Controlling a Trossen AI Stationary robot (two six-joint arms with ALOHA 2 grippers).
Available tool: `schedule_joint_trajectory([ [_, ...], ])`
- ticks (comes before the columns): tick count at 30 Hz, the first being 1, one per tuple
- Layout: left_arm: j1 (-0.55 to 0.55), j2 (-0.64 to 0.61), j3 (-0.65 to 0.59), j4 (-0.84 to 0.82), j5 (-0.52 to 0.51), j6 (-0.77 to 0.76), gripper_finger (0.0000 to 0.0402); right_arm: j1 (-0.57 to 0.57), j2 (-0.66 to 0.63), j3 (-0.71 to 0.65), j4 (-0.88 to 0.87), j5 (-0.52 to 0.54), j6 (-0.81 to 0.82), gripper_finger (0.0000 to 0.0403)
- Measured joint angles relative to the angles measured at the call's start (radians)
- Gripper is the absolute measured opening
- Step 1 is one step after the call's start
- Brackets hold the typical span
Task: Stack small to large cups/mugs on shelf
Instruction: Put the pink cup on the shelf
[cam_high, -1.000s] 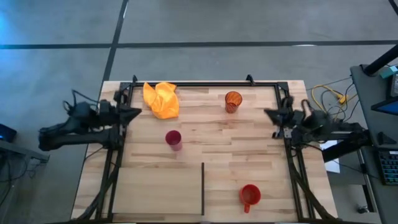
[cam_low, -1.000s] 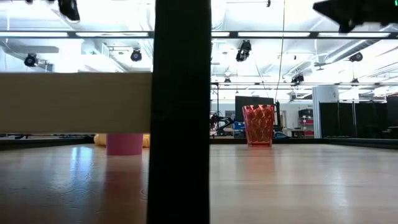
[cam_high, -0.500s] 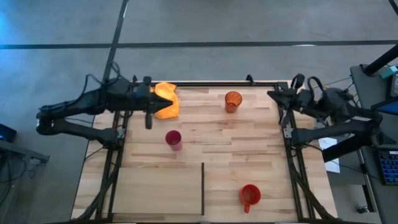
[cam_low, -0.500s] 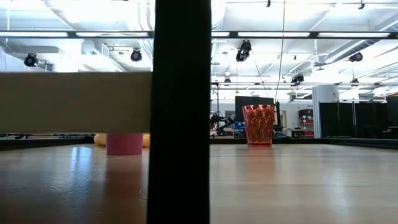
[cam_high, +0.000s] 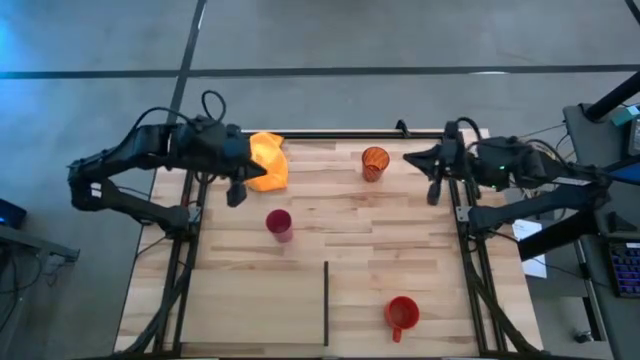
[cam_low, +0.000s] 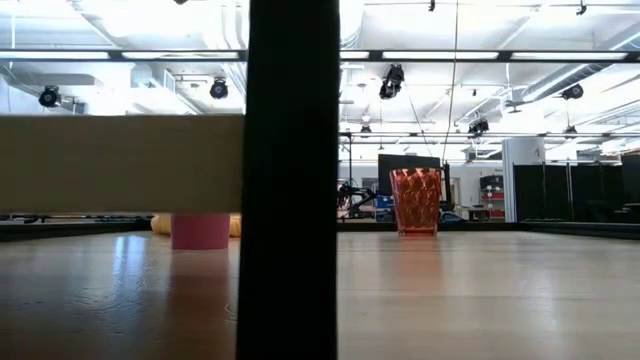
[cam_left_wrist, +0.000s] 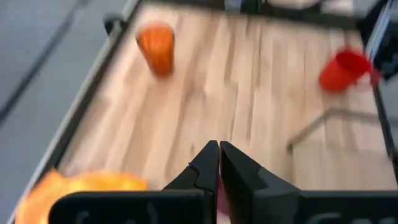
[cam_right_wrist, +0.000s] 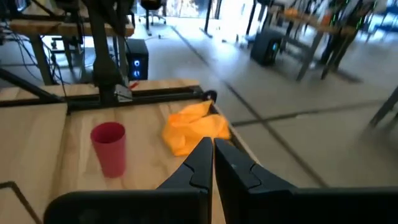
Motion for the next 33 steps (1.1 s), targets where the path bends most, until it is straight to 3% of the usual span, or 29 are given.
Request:
schedule_joint_trajectory([
  [8, -0.001, 0.002, -0.029, -0.007, 0.002, -0.034, 0.0, 0.0, 0.099, -0.003, -0.014, 0.0, 0.189, 0.0009],
  [18, 0.002, 0.149, -0.045, -0.012, -0.012, -0.057, 0.0, 0.0, 0.18, -0.004, -0.013, -0.006, 0.402, 0.0009],
  [23, 0.002, 0.238, -0.045, -0.02, -0.011, -0.08, 0.0, 0.0, 0.188, -0.005, -0.012, -0.011, 0.398, 0.0009],
  [28, 0.009, 0.319, -0.045, -0.027, 0.054, -0.129, 0.0, 0.0, 0.165, -0.005, -0.013, -0.012, 0.363, 0.0009],
  [33, 0.01, 0.385, -0.045, -0.032, 0.025, -0.186, 0.0, 0.0, 0.128, -0.005, -0.012, -0.012, 0.278, 0.0009],
])
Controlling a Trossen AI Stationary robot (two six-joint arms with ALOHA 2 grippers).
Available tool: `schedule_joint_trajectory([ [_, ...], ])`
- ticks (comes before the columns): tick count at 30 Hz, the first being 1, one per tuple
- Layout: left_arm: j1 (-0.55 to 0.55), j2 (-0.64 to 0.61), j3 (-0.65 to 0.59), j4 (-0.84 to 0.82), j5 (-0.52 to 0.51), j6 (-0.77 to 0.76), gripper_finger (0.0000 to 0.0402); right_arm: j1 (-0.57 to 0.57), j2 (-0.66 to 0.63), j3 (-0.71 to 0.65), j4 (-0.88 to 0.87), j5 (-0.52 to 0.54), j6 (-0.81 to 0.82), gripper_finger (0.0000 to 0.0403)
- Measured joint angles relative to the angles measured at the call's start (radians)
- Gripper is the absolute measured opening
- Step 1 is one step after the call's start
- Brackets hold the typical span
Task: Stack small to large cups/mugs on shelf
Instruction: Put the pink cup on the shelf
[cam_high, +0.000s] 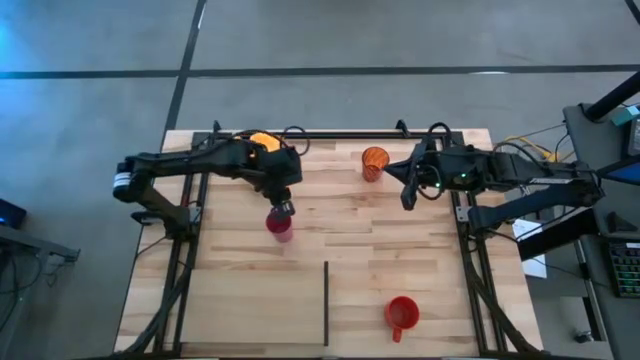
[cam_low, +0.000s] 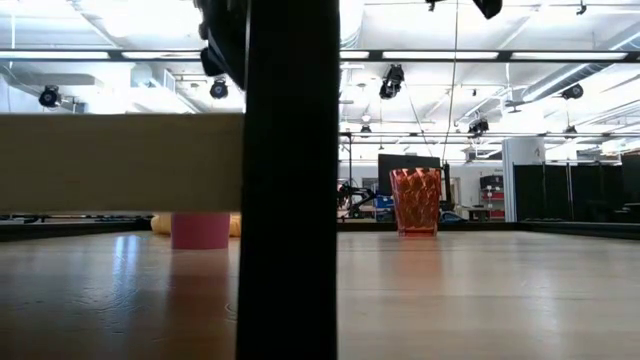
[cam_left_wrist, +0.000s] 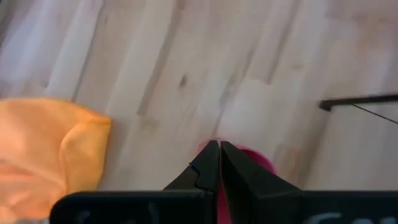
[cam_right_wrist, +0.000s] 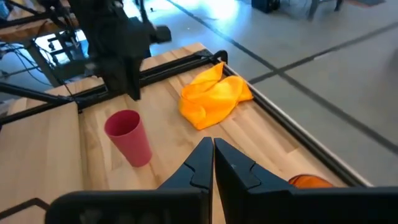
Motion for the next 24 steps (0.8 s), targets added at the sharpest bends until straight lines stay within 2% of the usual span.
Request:
schedule_joint_trajectory([
  [2, 0.0, 0.018, 0.0, -0.009, -0.027, -0.028, 0.0, 0.0, -0.015, 0.0, 0.0, 0.0, -0.013, 0.0009],
  [14, 0.0, 0.035, 0.013, -0.008, -0.022, -0.031, 0.0003, 0.0, -0.073, 0.0, -0.001, 0.001, -0.048, 0.0009],
  [22, 0.001, 0.041, 0.002, -0.118, -0.02, -0.038, 0.0062, 0.0, -0.085, 0.0, -0.008, 0.001, -0.051, 0.0009],
  [24, 0.001, 0.041, 0.002, -0.12, -0.014, -0.088, 0.0078, 0.0, -0.087, 0.0, -0.02, 0.001, -0.055, 0.0009],
])
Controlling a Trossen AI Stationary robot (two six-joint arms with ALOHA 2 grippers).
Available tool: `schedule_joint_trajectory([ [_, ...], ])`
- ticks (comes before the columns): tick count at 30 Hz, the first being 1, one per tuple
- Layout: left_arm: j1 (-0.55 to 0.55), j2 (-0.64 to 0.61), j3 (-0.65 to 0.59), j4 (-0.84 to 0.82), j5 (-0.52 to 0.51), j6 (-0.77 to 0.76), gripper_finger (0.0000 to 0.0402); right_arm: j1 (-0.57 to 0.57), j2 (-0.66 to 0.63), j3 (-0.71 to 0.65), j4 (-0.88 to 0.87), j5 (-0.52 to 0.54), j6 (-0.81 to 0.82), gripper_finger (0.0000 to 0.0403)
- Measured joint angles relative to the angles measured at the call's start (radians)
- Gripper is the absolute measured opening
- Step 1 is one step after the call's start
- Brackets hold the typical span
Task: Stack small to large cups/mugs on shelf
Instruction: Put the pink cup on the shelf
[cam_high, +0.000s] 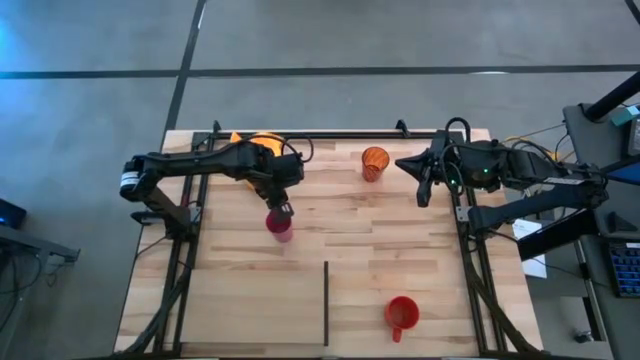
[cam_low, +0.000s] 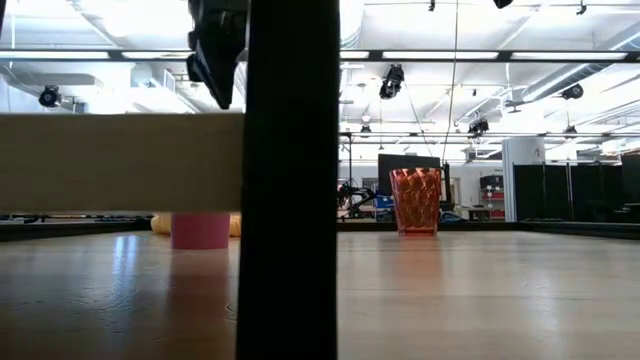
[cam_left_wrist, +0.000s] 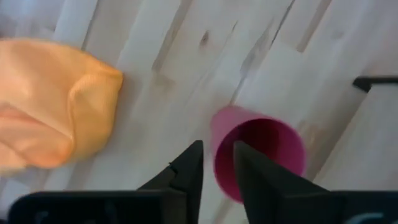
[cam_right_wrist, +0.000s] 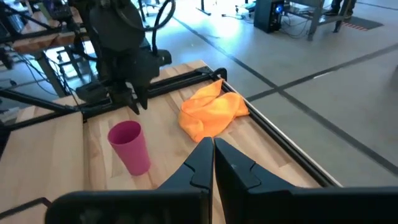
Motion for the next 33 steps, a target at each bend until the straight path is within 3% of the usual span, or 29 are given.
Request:
schedule_joint_trajectory([
  [9, -0.059, -0.001, 0.005, 0.012, 0.2, -0.216, 0.0095, 0.0, 0.003, -0.001, -0.073, 0.001, 0.003, 0.0009],
  [12, -0.101, 0.001, 0.002, 0.012, 0.19, -0.267, 0.0095, 0.0, 0.006, -0.001, -0.072, 0.001, 0.011, 0.0009],
  [16, -0.139, 0.014, 0.001, 0.013, 0.095, -0.335, 0.0095, 0.0, 0.009, -0.001, -0.071, 0.001, 0.011, 0.0009],
  [33, -0.174, 0.172, 0.001, 0.045, 0.066, -0.282, 0.0095, 0.0, 0.009, -0.001, -0.07, 0.001, 0.016, 0.0009],
])
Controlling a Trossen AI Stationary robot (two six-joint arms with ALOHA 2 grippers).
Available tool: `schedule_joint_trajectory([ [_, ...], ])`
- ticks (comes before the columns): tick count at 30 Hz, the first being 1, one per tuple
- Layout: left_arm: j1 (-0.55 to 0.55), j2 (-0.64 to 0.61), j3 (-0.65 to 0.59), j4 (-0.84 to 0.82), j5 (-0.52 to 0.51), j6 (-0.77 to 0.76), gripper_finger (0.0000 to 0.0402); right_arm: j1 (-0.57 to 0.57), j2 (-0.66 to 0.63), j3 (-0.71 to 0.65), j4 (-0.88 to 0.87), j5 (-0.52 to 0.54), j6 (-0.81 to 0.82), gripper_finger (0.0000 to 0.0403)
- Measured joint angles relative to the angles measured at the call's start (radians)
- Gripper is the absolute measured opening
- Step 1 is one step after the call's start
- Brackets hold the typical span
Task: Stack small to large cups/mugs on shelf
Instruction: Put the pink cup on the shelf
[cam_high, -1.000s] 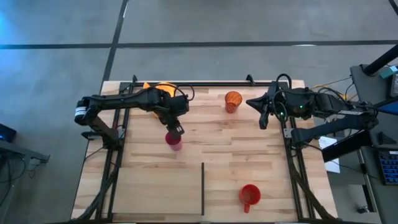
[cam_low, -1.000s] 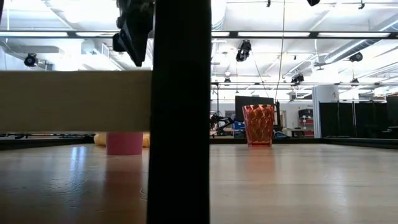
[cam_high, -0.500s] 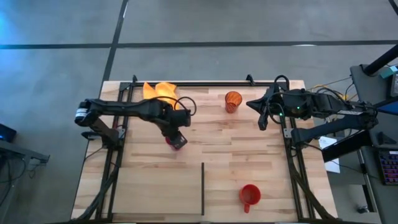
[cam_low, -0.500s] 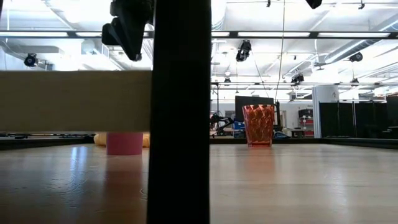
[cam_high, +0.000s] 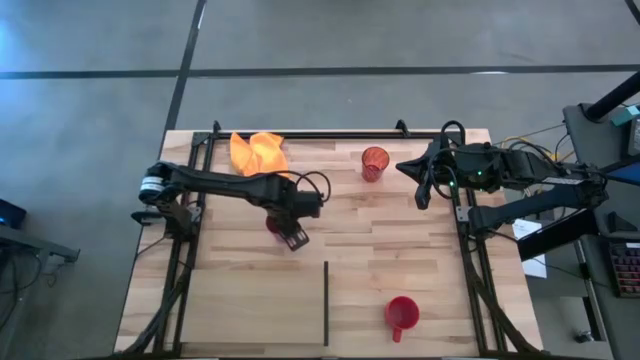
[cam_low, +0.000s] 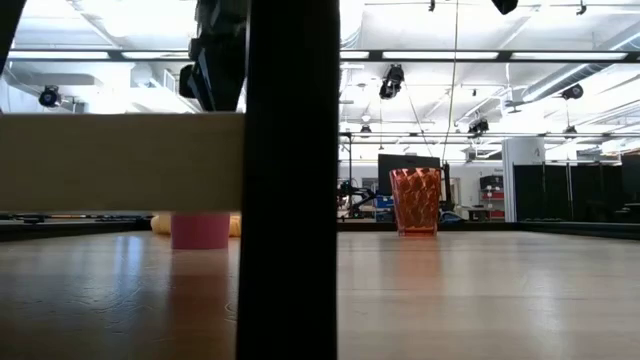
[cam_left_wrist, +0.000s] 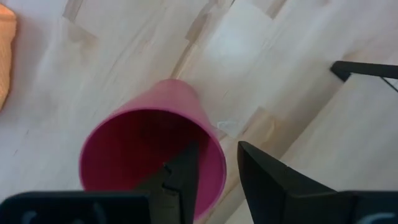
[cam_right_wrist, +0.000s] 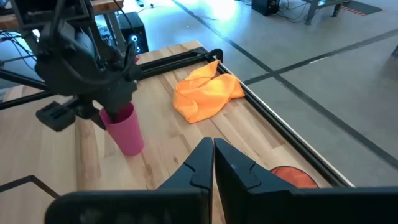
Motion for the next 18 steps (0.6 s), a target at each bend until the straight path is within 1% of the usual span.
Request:
schedule_joint_trajectory([
  [6, 0.0, 0.018, 0.0, 0.001, -0.019, 0.0, 0.0092, 0.0, 0.0, 0.0, 0.001, 0.0, 0.0, 0.0009],
  [8, 0.0, 0.018, 0.0, 0.002, -0.021, 0.0, 0.0078, 0.0, 0.0, 0.0, 0.001, 0.0, 0.0, 0.0009],
  [12, 0.0, 0.016, 0.0, -0.003, -0.02, 0.01, 0.0018, 0.0, 0.0, 0.0, 0.001, 0.0, 0.0, 0.0009],
  [13, -0.001, 0.015, 0.0, -0.005, -0.021, 0.013, 0.001, 0.0, 0.0, 0.0, 0.001, 0.0, 0.0, 0.0009],
  [15, -0.003, 0.011, 0.0, -0.007, -0.01, 0.016, 0.0005, 0.0, 0.0, 0.0, 0.001, 0.0, 0.0, 0.0009],
  [18, -0.021, 0.01, 0.022, -0.012, 0.048, 0.001, 0.0001, 0.0, 0.0, 0.0, 0.001, 0.0, 0.0, 0.0009],
])
